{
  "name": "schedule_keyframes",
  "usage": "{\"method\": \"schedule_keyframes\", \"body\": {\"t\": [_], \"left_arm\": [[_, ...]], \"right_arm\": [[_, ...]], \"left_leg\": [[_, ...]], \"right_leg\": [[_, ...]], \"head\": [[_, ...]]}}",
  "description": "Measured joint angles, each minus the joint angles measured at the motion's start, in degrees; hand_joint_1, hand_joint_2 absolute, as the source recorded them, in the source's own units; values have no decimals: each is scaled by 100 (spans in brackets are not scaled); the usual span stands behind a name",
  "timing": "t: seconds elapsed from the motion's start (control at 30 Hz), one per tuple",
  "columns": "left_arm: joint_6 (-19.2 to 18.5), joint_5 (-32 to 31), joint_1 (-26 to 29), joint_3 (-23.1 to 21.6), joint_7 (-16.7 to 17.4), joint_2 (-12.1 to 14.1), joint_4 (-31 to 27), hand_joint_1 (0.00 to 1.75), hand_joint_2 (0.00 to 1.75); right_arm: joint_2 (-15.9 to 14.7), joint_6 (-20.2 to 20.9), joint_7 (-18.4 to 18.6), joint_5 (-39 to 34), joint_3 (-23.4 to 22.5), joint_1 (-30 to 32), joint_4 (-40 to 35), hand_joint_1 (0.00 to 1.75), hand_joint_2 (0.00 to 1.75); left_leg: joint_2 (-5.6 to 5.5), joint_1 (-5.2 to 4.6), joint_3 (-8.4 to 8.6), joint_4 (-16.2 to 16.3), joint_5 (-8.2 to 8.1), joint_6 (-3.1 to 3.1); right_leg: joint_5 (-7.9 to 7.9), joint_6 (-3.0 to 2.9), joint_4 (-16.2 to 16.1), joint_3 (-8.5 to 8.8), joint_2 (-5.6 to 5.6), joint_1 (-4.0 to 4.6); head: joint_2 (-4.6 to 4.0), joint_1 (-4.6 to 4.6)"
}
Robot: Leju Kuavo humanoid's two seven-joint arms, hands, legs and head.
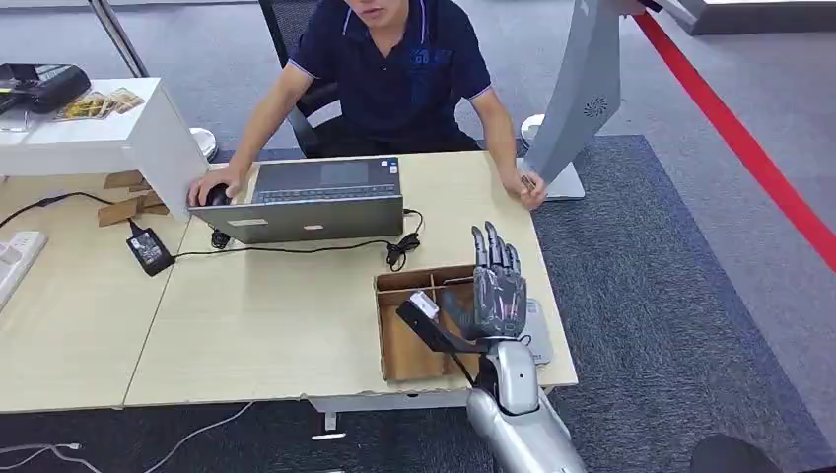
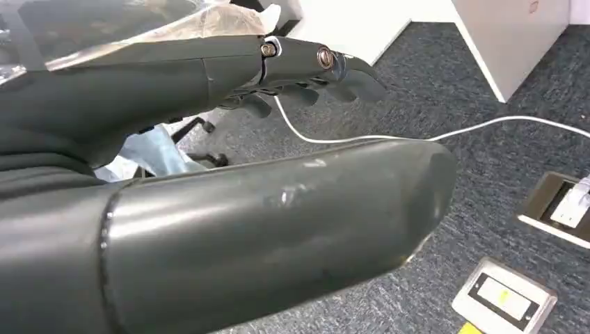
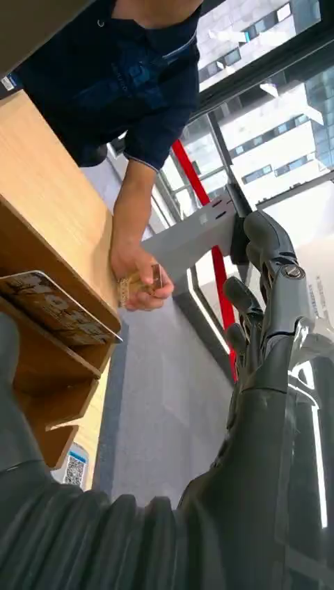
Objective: Pass the card to the sensor for recognition and then transmit it.
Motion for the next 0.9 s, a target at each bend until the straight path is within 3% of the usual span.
{"method": "schedule_keyframes", "body": {"t": [0.9], "left_arm": [[0, 44, -2, -87, 15, 24, 2, 0, 0]], "right_arm": [[-37, 0, 17, -13, 15, -40, 31, 0, 175]], "left_leg": [[0, 0, -2, 0, 0, 0]], "right_leg": [[0, 0, 0, -3, 0, 0]], "head": [[0, 2]]}}
